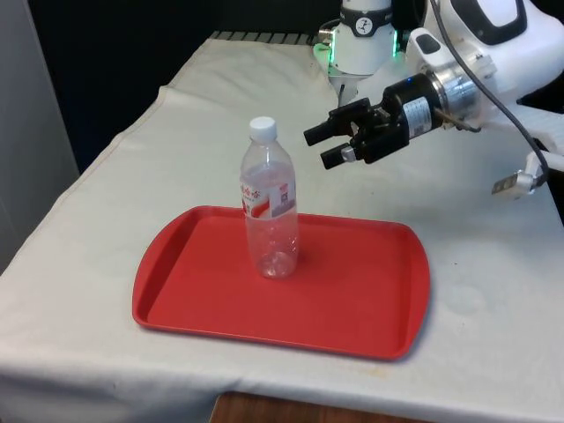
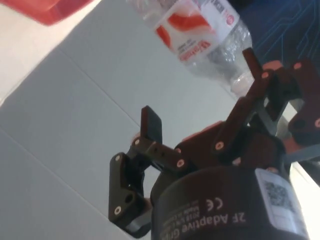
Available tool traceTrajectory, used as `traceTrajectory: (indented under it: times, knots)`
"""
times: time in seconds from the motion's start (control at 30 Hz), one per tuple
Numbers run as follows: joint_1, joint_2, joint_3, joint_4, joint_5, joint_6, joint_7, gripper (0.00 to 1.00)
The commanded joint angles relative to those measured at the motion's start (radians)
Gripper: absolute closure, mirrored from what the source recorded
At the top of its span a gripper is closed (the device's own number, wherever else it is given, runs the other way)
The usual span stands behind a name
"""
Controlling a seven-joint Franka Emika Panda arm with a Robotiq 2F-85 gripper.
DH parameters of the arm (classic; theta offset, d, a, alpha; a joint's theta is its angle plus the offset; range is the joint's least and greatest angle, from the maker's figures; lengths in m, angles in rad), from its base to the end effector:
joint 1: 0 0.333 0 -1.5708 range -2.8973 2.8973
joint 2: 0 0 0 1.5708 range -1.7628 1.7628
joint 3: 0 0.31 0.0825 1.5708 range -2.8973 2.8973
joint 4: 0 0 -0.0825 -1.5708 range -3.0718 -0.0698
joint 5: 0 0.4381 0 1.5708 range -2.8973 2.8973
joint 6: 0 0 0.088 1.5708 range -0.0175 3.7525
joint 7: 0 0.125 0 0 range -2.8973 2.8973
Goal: Place the bottle upright on the tray.
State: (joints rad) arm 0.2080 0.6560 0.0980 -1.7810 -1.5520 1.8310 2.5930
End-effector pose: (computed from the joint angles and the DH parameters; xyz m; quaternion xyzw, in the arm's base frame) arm 0.6733 0.1065 0.1535 0.6301 -0.4852 0.5408 0.2742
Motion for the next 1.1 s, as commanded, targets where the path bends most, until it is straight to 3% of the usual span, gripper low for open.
traceTrajectory:
  times: [0.0, 0.13, 0.27, 0.3, 0.43, 0.6, 0.83, 0.87, 1.07]
  knots:
    - [0.0, -0.006, 0.0, -0.007, 0.0, 0.0, 0.007, 0.0]
    - [-0.004, -0.046, 0.001, -0.052, -0.008, 0.018, 0.055, 0.0]
    - [-0.004, -0.068, 0.002, -0.077, -0.008, 0.018, 0.078, 0.0]
    - [0.0, -0.057, 0.0, -0.066, 0.0, 0.0, 0.063, 0.0]
    - [-0.003, -0.094, 0.003, -0.105, -0.008, 0.017, 0.107, 0.0]
    - [0.0, -0.103, 0.003, -0.117, 0.0, 0.001, 0.117, 0.0]
    - [-0.003, -0.154, 0.006, -0.172, -0.008, 0.016, 0.181, 0.0]
    - [0.0, -0.14, 0.005, -0.158, 0.0, 0.001, 0.162, 0.0]
    - [-0.004, -0.184, 0.007, -0.206, -0.007, 0.017, 0.217, 0.0]
